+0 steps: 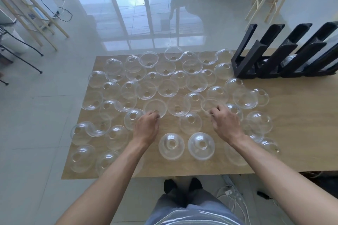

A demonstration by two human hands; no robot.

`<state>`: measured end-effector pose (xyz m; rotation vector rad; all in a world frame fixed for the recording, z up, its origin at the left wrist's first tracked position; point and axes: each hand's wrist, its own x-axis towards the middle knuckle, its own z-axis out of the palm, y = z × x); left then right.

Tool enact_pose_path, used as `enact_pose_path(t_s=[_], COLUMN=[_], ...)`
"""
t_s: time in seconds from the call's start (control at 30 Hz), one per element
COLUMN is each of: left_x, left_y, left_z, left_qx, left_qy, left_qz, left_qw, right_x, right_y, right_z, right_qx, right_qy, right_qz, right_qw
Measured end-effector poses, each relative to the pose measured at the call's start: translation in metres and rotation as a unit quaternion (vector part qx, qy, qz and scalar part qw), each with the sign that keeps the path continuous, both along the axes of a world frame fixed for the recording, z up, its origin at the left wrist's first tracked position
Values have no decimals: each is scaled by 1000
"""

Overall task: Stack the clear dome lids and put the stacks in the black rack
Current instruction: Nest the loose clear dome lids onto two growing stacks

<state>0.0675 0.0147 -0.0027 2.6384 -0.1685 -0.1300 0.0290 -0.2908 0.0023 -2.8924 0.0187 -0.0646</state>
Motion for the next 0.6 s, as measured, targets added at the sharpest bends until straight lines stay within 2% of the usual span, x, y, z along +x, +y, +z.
enact_pose_path(t_s=[0.2, 0.27, 0.37, 0.47, 0.6], left_x=[-13, -21, -36, -51, -76], left_y=[8, 9, 10, 9, 9], left_z=[3, 10, 26, 36, 25], left_qx=[-135, -197, -328, -427, -508], left_qy=[-69, -63, -27, 16, 95], left_qz=[63, 103, 175, 230, 276], left_qw=[986, 973, 928, 874, 810], right_x=[-24, -35, -56, -76, -94], right_y=[6, 10, 19, 23, 31], right_z=[14, 26, 44, 46, 38], right_qx=[155, 237, 366, 497, 691], right_qy=[-68, -82, -68, -32, 36], right_qz=[-45, -88, -169, -245, -342], right_qw=[985, 964, 913, 831, 636])
